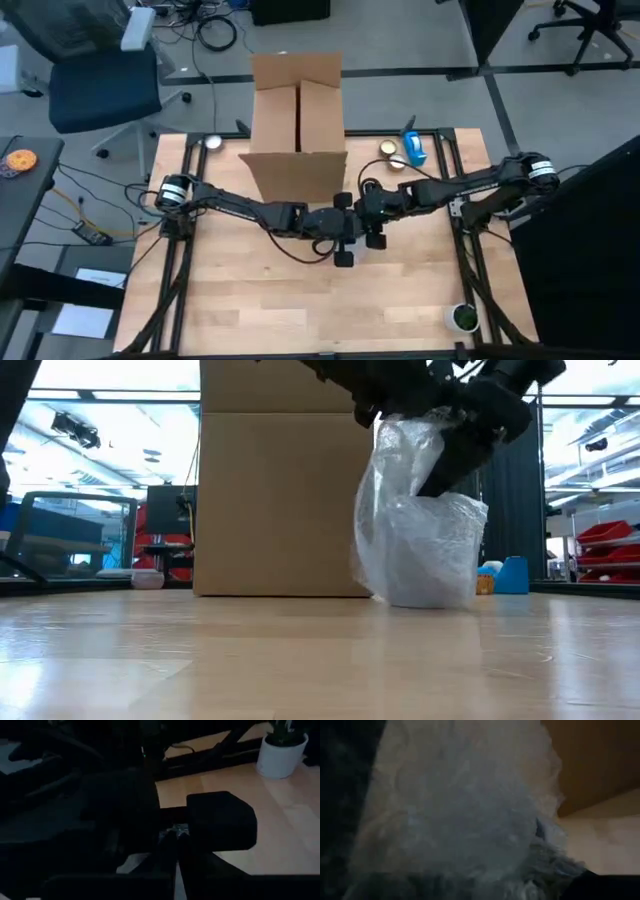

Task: Wrap mug
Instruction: Wrap the blue mug with bubble wrap

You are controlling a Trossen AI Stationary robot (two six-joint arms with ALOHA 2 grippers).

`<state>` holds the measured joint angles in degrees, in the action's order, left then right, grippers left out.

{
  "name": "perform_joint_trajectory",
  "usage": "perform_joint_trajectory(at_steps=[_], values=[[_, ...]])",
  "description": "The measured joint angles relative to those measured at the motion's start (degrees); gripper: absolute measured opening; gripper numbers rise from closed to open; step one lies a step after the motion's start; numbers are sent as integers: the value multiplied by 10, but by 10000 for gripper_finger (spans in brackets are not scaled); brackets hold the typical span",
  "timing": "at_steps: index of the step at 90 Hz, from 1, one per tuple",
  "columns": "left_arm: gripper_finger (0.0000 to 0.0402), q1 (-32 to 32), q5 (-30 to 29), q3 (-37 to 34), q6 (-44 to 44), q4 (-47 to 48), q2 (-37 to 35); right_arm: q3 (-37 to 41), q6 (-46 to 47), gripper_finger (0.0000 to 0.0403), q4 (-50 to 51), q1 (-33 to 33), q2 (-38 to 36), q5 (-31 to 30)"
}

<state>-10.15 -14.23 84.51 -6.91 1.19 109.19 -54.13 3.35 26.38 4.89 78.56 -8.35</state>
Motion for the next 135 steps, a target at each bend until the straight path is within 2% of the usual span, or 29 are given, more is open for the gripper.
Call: perform_joint_trajectory(at_steps=[28, 43, 54, 64, 76, 91, 113, 135], values=[[0, -1, 10, -2, -3, -4, 2, -12, -11, 99, 30, 3, 10, -3], [0, -8, 1, -6, -3, 41, -1, 9, -18, 108, 24, 2, 20, -8], [0, -21, -17, -6, -19, 29, -16, 29, -21, 113, 18, 3, 18, -8], [0, -24, -54, -28, -29, -16, -31, 30, -33, 114, -2, 3, 17, -9], [0, -20, -55, -79, -19, -91, -28, 31, -47, 113, -47, 3, 14, -10], [0, -19, -55, -129, -4, -210, -33, 26, -56, 114, -42, 3, -1, -11], [0, -1, -31, -143, -4, -270, -31, 26, -54, 122, -22, -5, -55, -6], [0, 18, 9, -144, -4, -281, -28, 26, -21, 170, 27, -25, -102, -4]])
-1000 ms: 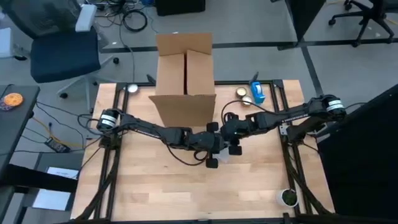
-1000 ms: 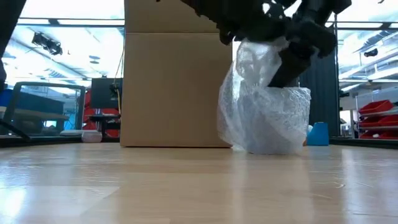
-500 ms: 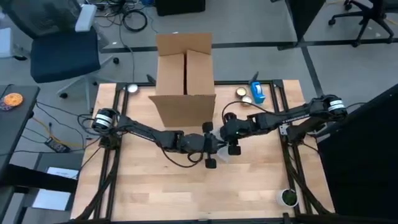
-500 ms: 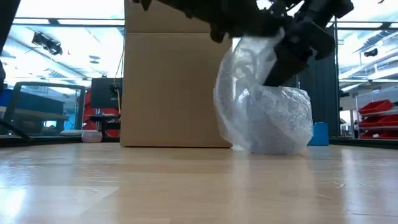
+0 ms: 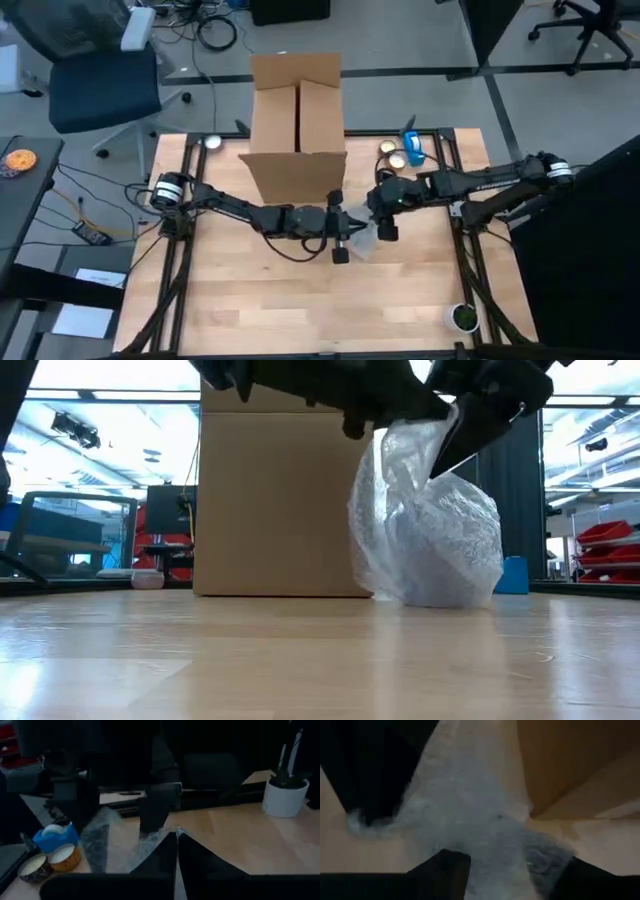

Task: Wrap mug
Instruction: Wrap the blue mug with bubble wrap

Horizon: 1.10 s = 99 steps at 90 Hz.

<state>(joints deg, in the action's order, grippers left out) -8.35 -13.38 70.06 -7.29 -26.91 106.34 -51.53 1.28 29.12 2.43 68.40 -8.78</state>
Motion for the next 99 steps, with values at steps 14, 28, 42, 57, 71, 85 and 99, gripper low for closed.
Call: perform_joint_trajectory(at_steps=[14, 28, 42, 57, 71, 85, 99], values=[[0, 1, 14, 0, -3, -2, 0, 0, 6, 198, 23, -14, -2, 0], [0, 1, 14, 0, -12, -7, 0, 0, 19, 203, 15, -40, 30, -20], [0, 1, 14, 0, -14, -4, 0, 0, 5, 196, -14, -61, 95, 21], [0, 1, 14, 0, -14, -6, 0, -3, -7, 192, -30, -64, 151, 64], [0, 1, 16, 1, -14, -7, 0, -3, -13, 194, -26, -64, 151, 92], [0, 1, 16, 1, -14, -5, 0, 1, -7, 190, 12, -62, 101, 107], [0, 1, 16, 1, -14, -5, 0, 2, 1, 190, 27, -56, 50, 106]])
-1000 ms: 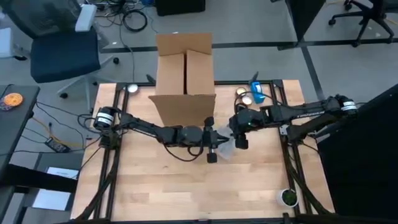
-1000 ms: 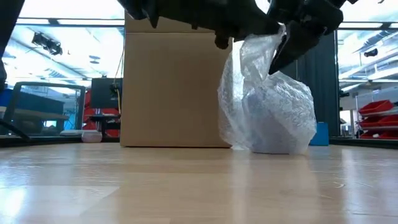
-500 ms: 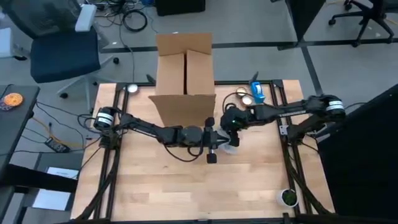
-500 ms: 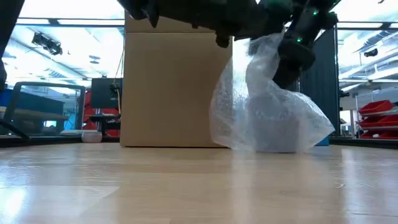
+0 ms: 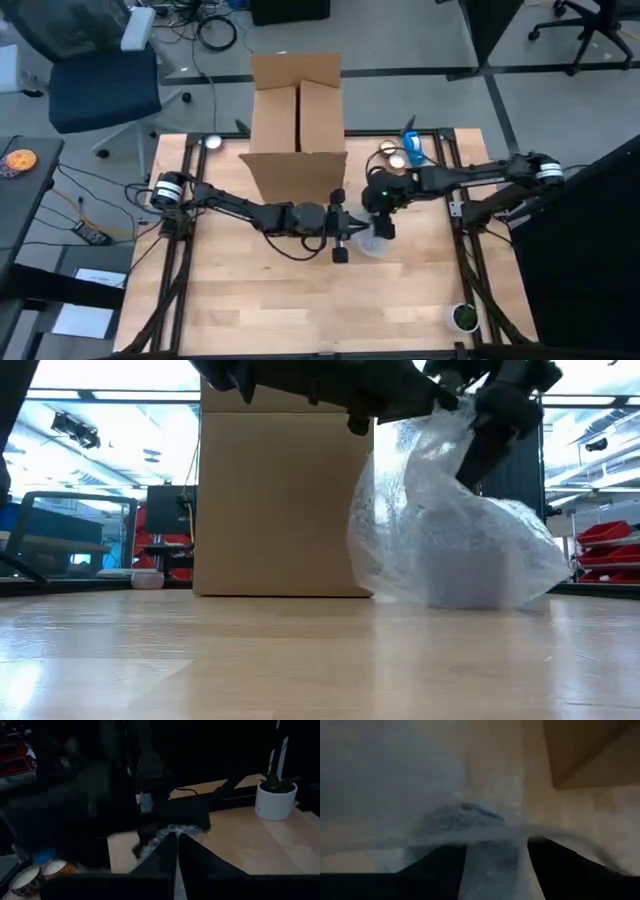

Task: Wrap mug
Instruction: Wrap the blue mug with bubble wrap

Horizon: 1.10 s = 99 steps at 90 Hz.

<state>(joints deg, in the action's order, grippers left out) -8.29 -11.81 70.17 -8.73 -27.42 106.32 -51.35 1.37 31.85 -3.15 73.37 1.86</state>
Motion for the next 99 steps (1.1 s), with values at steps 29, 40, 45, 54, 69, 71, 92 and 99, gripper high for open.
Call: perform_joint_trajectory(at_steps=[29, 40, 45, 54, 69, 71, 92, 99], values=[[0, 0, 0, 0, 0, 0, 0, 6, 24, 168, 3, 23, -9, -1], [0, 0, 0, 0, 0, 0, 0, 18, 39, 133, 5, 24, 5, 4], [0, 0, 0, 0, 0, 0, 0, 23, 38, 109, -4, 24, 15, 8], [0, 0, -1, 0, 0, -3, 0, 33, 35, 60, -21, 24, 43, 14], [0, 0, -1, 0, 0, -13, 0, 33, 19, 6, -55, 23, 117, 41], [0, 0, -1, 0, 0, -13, 0, 32, 20, 7, -56, 23, 124, 40], [0, 0, -1, 0, 0, -11, 0, 13, 20, 2, -44, 26, 126, 29], [0, 0, -1, 0, 0, -11, 0, 7, 16, 7, -30, 29, 99, 29]])
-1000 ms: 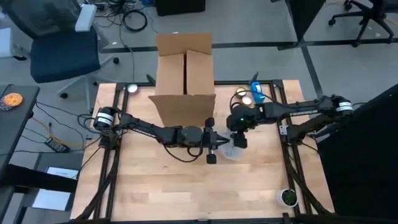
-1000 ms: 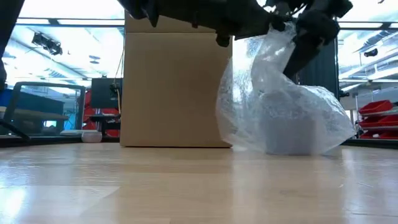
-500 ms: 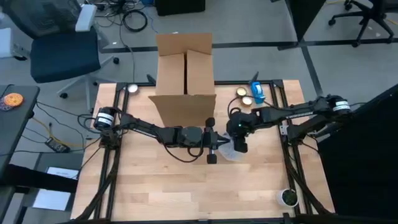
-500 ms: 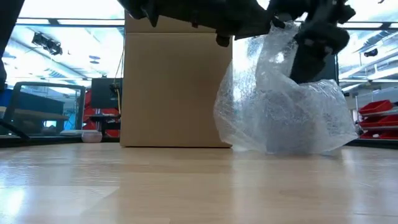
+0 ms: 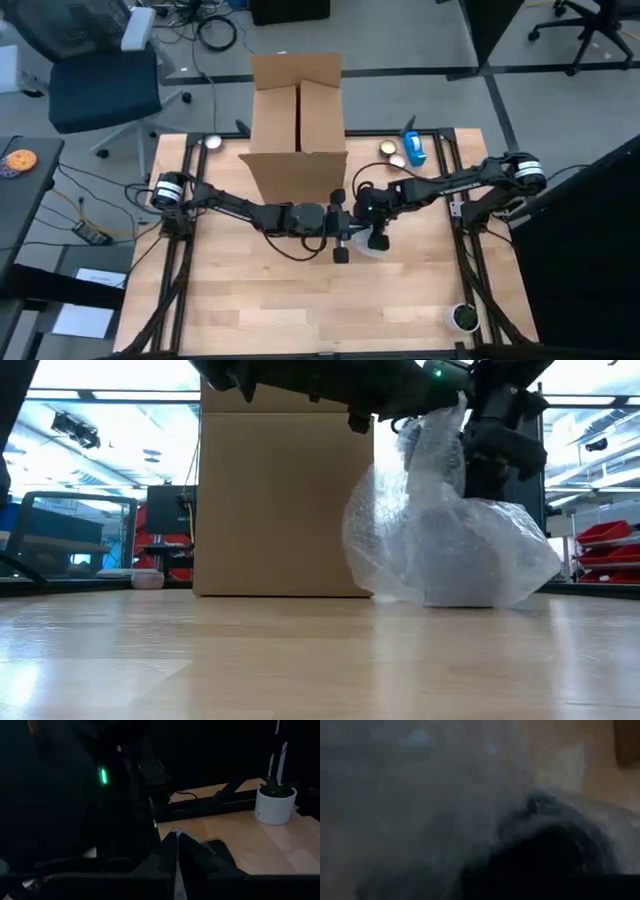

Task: Wrap mug
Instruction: Wrap the blue mug with bubble wrap

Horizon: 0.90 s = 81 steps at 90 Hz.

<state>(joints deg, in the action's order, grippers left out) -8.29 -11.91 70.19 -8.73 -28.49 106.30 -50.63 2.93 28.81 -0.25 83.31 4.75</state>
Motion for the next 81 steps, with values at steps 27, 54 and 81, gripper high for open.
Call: perform_joint_trajectory(at_steps=[27, 54, 81], values=[[0, 0, 1, 0, 0, 1, 0, -9, 17, 45, 71, 1, -107, -3], [0, 0, 1, 0, 0, 1, -1, -9, 43, 46, 106, 1, -194, -6], [0, 0, 1, 0, 0, 3, -1, -10, 47, 40, 96, 1, -198, -42]])
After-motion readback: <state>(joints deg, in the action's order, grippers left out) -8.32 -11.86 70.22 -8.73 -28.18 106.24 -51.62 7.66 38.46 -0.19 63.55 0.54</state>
